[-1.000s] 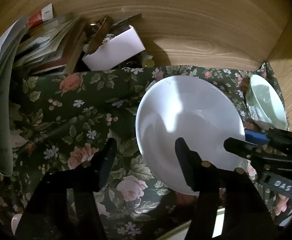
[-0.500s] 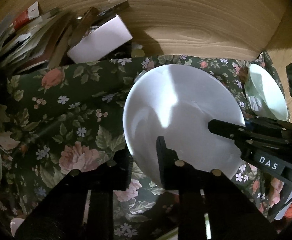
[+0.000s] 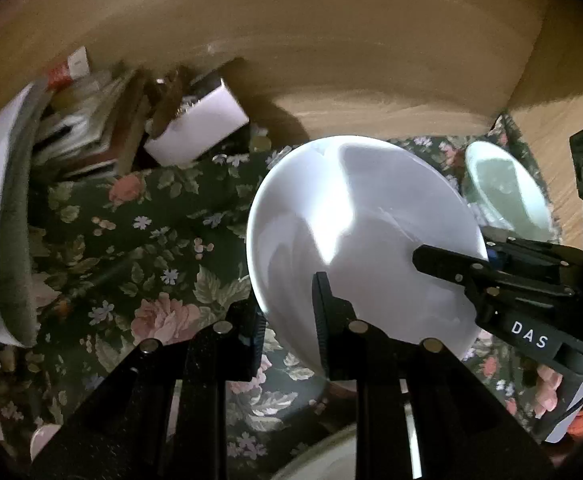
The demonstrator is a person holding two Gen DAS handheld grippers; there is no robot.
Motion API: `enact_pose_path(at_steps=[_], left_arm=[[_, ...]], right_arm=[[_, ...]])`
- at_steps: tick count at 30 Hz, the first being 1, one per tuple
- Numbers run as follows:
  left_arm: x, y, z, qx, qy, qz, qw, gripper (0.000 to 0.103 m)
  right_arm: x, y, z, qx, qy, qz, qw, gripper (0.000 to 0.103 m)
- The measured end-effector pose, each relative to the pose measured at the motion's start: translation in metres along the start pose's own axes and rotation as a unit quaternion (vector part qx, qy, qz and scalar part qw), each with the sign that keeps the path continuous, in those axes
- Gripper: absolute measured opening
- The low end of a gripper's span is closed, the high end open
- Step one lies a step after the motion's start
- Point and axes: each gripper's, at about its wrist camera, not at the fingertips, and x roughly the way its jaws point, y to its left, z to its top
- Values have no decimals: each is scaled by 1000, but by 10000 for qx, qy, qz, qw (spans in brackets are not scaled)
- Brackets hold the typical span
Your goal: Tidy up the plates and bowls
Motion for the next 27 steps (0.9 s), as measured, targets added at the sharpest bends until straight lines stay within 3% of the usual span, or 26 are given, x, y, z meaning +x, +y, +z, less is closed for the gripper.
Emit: enact_pose_path(at_steps=[9, 27], left_arm=[[-43, 3, -10, -72, -373, -116, 9992, 22], [-107, 20, -56, -444, -712, -59, 9965, 22]], right_arm=[[-32, 14, -4, -134, -347, 0, 9993, 18], [-70, 67, -30, -485, -535, 174, 9972, 18]])
